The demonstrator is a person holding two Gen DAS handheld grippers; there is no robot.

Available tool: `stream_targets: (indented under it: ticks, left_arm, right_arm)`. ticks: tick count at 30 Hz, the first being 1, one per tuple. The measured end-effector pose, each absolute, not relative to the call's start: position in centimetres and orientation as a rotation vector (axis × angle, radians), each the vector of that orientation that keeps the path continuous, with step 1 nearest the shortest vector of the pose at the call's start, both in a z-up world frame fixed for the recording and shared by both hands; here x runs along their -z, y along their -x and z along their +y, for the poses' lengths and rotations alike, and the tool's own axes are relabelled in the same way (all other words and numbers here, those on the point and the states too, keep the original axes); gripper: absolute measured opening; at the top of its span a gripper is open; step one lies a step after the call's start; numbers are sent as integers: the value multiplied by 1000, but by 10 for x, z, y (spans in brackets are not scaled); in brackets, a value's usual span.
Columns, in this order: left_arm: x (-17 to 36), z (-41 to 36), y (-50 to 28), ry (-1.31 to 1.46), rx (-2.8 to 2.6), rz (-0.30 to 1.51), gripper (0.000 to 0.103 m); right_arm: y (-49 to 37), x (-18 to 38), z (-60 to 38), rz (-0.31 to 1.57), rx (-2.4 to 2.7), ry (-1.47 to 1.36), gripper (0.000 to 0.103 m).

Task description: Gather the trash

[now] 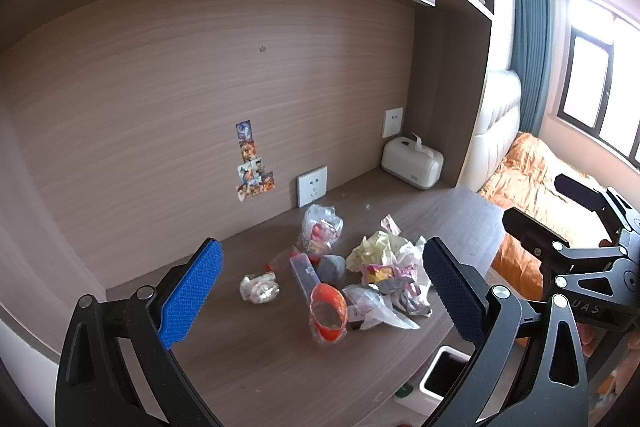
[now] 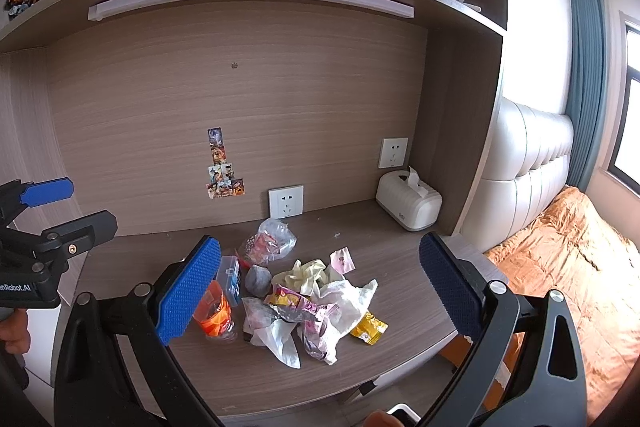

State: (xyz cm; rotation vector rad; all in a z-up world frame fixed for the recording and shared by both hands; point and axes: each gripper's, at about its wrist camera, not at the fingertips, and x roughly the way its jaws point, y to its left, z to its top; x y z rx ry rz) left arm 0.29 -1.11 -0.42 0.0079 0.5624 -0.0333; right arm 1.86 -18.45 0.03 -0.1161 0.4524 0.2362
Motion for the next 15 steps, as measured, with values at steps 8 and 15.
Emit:
stream_targets:
  ticks: [8,15]
  left_arm:
    - [10,-10,-7,2,36,564,98]
    - [16,-5,-14,21,44,573,98]
  right_arm:
    - [-20,2,-184,463,-233,115,99]
    - [-28,5,-183,488,-224,117,99]
